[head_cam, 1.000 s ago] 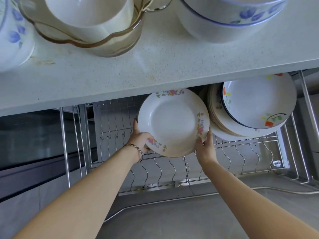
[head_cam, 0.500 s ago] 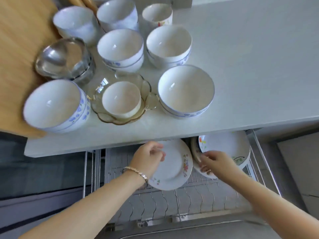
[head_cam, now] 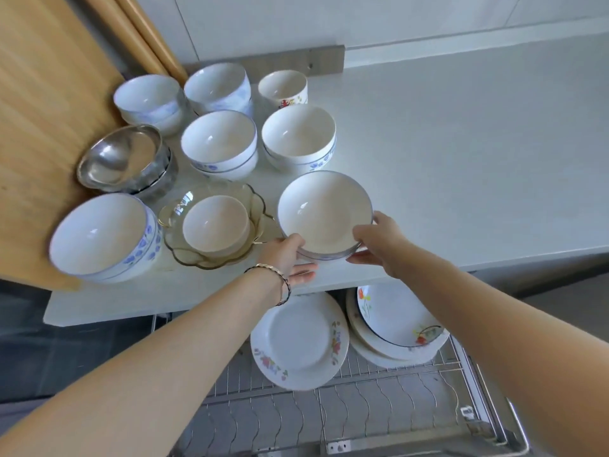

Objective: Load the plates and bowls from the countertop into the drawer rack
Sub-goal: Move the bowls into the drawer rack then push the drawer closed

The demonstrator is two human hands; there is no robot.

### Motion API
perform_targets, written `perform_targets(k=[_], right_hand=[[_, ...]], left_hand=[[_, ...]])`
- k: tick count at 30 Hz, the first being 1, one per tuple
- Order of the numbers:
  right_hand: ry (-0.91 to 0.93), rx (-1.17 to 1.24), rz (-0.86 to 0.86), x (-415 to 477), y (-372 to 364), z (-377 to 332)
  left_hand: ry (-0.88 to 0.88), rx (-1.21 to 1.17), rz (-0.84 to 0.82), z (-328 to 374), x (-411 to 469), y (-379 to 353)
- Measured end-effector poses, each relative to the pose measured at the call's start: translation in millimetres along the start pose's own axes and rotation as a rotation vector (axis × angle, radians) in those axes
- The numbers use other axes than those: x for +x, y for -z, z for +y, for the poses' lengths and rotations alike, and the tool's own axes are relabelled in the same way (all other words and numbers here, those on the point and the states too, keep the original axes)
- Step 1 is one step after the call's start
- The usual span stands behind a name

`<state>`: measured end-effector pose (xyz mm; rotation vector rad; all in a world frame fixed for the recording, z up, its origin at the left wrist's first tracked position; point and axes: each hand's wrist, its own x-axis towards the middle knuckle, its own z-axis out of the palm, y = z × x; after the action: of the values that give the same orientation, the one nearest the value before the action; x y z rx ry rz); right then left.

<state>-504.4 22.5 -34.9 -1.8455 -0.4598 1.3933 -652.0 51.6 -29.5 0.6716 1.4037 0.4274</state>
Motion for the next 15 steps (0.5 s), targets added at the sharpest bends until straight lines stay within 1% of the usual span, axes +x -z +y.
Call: perform_targets(k=[3,6,8,10,12,15], right_hand=[[0.027,-0.003,0.019,-18.7,16.9,16.7],[0.026,-0.037,0.006,-52.7,49.4,38.4],[0.022,-0.140,-0.026,-78.0,74.4,55.7],[0.001,-0.229,-0.080,-100.2,97.6,77.0],[-0.049,-0.296,-0.098,-114.9,115.7,104.3],[-0.191,-0.329,-0.089,-117.8,134.5,153.6]], left_hand=[[-0.028,0.147,-0.029,-9.8,-10.4,2.8],[-0.099,0.278,-0.086,-19.7,-32.7,1.2],[-0.107,0.405,-0.139,-31.6,-50.7,-4.9],[-0.105,0.578,-0.228,-56.5,-65.1,-12.8],[-0.080,0.684,-0.305,-91.2,-73.7,-20.2],[0.064,0.645,-0.354,-153.8,-68.9,-35.3]])
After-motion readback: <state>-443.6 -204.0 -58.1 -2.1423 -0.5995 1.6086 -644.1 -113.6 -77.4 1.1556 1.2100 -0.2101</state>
